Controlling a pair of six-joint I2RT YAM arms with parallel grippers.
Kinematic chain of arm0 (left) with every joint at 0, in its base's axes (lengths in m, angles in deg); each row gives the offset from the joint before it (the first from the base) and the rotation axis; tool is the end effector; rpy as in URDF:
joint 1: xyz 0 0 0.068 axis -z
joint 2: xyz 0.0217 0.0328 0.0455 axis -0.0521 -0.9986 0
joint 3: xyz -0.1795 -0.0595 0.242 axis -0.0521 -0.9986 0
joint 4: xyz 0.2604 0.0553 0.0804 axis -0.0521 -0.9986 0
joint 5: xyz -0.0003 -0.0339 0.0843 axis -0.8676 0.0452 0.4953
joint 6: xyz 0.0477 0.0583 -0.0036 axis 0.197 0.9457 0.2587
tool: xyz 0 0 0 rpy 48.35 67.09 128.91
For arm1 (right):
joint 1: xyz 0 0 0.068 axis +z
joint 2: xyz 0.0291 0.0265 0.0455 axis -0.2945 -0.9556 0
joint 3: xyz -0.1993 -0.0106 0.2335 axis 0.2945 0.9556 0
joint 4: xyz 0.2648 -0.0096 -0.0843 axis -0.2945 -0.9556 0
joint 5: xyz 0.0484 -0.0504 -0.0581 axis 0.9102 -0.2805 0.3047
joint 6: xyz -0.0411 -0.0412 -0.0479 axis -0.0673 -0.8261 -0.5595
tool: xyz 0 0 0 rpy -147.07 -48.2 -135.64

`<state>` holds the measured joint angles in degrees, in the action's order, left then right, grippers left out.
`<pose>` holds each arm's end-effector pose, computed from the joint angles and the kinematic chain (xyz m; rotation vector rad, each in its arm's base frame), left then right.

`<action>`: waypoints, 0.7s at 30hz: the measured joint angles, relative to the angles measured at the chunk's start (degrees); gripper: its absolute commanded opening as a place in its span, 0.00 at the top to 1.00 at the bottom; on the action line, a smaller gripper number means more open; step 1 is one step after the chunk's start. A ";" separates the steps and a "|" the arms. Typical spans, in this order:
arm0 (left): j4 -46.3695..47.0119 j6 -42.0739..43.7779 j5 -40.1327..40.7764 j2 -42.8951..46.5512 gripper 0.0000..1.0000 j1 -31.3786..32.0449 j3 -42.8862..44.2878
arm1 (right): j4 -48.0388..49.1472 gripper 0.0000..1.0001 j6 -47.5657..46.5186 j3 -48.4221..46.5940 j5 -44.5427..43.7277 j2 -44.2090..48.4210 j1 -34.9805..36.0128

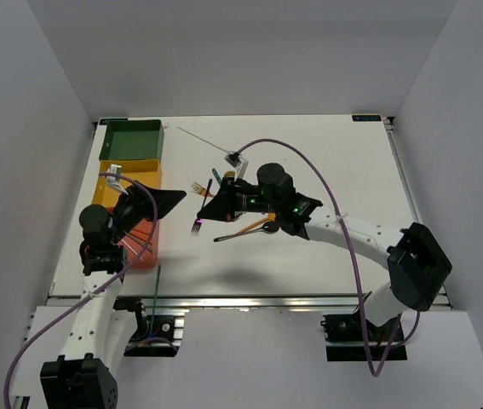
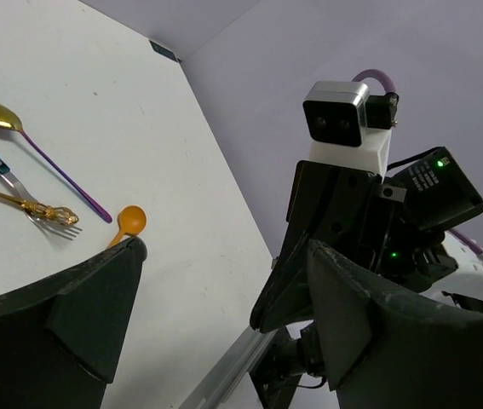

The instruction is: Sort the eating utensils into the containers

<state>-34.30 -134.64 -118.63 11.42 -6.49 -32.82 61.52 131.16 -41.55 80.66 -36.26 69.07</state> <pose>0.1884 -0.0342 0.3063 -0.1766 1.6666 -1.3291 0.2241 0.3324 0.3398 -0.5169 1.8818 1.6014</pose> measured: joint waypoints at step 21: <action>-34.18 21.81 19.17 -6.19 0.09 0.26 9.18 | -17.42 0.29 -6.45 8.09 -29.16 1.70 3.87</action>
<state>-68.48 -112.82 -99.46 5.24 -6.23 -23.64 44.10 124.72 -33.47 51.50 -34.56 72.94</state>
